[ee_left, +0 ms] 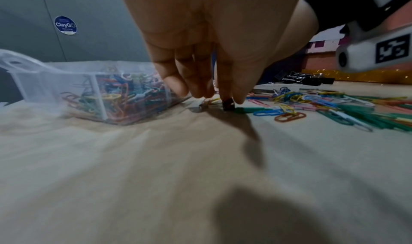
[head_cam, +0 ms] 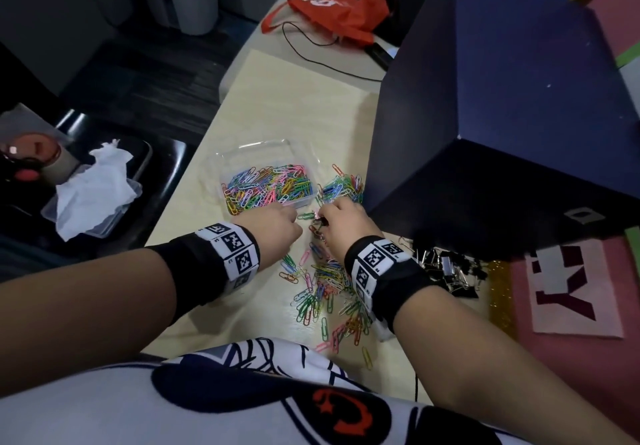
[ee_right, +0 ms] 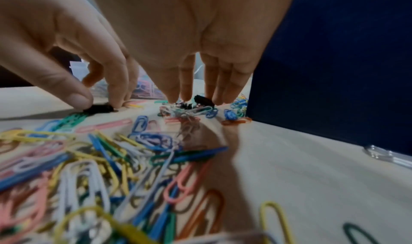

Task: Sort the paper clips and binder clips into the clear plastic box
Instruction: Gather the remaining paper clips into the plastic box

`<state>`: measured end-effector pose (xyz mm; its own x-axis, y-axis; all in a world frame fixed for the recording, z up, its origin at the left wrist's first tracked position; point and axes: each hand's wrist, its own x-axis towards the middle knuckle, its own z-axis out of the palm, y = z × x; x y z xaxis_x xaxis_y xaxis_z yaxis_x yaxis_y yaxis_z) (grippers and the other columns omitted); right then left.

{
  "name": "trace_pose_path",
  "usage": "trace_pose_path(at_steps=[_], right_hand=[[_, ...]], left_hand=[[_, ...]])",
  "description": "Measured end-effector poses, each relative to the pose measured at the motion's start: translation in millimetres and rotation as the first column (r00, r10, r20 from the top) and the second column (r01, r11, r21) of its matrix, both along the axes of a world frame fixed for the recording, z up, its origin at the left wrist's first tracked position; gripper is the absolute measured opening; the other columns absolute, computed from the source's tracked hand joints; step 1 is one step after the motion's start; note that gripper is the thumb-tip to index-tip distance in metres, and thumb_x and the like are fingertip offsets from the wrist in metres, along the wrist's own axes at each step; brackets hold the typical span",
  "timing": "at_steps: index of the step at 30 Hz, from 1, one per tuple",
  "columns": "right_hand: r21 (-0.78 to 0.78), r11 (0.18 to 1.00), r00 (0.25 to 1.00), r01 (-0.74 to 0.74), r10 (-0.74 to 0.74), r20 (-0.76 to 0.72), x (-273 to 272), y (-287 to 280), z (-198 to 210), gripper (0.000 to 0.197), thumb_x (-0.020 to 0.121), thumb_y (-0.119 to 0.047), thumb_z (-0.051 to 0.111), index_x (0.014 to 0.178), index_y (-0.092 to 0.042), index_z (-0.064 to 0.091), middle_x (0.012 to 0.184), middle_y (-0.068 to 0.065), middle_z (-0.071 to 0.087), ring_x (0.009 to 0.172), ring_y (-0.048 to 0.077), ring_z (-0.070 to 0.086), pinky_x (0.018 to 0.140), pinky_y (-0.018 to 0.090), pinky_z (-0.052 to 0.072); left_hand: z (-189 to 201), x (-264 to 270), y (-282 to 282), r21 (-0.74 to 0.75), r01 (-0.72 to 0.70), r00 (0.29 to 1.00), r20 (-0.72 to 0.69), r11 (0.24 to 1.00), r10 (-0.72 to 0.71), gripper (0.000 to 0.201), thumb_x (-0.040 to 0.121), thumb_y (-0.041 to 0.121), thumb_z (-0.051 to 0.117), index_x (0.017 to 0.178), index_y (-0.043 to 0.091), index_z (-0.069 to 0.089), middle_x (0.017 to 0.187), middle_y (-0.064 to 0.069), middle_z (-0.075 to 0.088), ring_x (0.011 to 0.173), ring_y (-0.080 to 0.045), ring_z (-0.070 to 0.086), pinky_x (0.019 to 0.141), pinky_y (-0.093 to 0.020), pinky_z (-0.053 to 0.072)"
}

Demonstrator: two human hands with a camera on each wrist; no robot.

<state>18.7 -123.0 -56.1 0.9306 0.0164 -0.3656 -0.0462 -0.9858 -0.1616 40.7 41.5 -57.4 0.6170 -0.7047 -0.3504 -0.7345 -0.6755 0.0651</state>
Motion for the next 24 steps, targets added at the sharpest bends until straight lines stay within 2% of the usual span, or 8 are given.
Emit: trace_pose_path(at_steps=[5, 9, 14, 17, 19, 21, 24], right_hand=[[0.006, 0.996, 0.995, 0.093, -0.093, 0.036, -3, 3, -4, 0.028, 0.090, -0.019, 0.055, 0.118, -0.018, 0.054, 0.126, 0.009, 0.044, 0.118, 0.031, 0.041, 0.095, 0.039, 0.043], [0.010, 0.992, 0.990, 0.129, -0.129, 0.052, -1, 6, -4, 0.024, 0.091, -0.016, 0.053, 0.114, -0.018, 0.057, 0.124, 0.006, 0.044, 0.115, 0.030, 0.042, 0.093, 0.038, 0.042], [0.037, 0.992, 0.990, 0.117, -0.120, 0.077, 1, 7, -4, 0.022, 0.091, -0.013, 0.050, 0.110, -0.016, 0.060, 0.122, 0.005, 0.045, 0.112, 0.028, 0.046, 0.094, 0.038, 0.045], [0.048, 0.990, 0.989, 0.129, -0.132, 0.068, 0, 8, -3, 0.020, 0.090, -0.018, 0.052, 0.108, -0.015, 0.061, 0.121, 0.004, 0.048, 0.114, 0.028, 0.043, 0.095, 0.037, 0.044], [0.070, 0.986, 0.985, 0.150, -0.155, 0.072, -2, 9, -2, 0.020, 0.090, -0.022, 0.053, 0.105, -0.013, 0.062, 0.119, 0.005, 0.050, 0.115, 0.029, 0.042, 0.095, 0.036, 0.043], [0.099, 0.981, 0.980, 0.166, -0.175, 0.093, -5, 9, -2, 0.017, 0.089, -0.020, 0.053, 0.100, -0.013, 0.063, 0.117, 0.005, 0.052, 0.115, 0.030, 0.042, 0.094, 0.033, 0.041], [0.144, 0.974, 0.973, 0.172, -0.192, 0.131, -13, 7, -1, 0.014, 0.086, -0.015, 0.055, 0.098, -0.013, 0.064, 0.117, 0.005, 0.053, 0.113, 0.030, 0.043, 0.093, 0.030, 0.037]], left_hand=[[-4, 3, 7, 0.042, 0.019, 1.000, -0.013, 0.999, -0.019, 0.017, 0.092, 0.016, 0.051, 0.105, 0.011, 0.060, 0.100, -0.008, 0.055, 0.093, -0.029, 0.056, 0.074, -0.044, 0.054], [-2, 4, 7, 0.072, 0.046, 0.998, -0.047, 0.996, -0.043, 0.017, 0.090, 0.006, 0.048, 0.105, 0.006, 0.057, 0.099, -0.012, 0.054, 0.086, -0.030, 0.058, 0.070, -0.041, 0.054], [2, 4, 6, 0.078, 0.012, 0.997, -0.077, 0.997, -0.006, 0.025, 0.087, 0.003, 0.045, 0.109, 0.007, 0.056, 0.108, -0.012, 0.050, 0.086, -0.030, 0.058, 0.061, -0.035, 0.039], [5, 4, 7, 0.061, -0.032, 0.992, -0.118, 0.998, 0.039, 0.025, 0.086, 0.004, 0.046, 0.109, 0.010, 0.055, 0.110, -0.010, 0.047, 0.078, -0.025, 0.050, 0.061, -0.033, 0.039], [2, 4, 11, 0.028, -0.046, 0.989, -0.138, 0.999, 0.050, 0.025, 0.085, 0.005, 0.047, 0.108, 0.013, 0.054, 0.108, -0.009, 0.045, 0.076, -0.023, 0.045, 0.063, -0.034, 0.046], [-2, 4, 14, 0.019, -0.030, 0.991, -0.132, 0.999, 0.032, 0.027, 0.085, 0.006, 0.047, 0.110, 0.015, 0.055, 0.108, -0.009, 0.044, 0.079, -0.024, 0.050, 0.070, -0.039, 0.053], [0, 4, 13, 0.041, -0.014, 0.993, -0.116, 0.999, 0.018, 0.027, 0.087, 0.007, 0.047, 0.111, 0.014, 0.057, 0.111, -0.008, 0.045, 0.088, -0.028, 0.057, 0.072, -0.038, 0.052]])
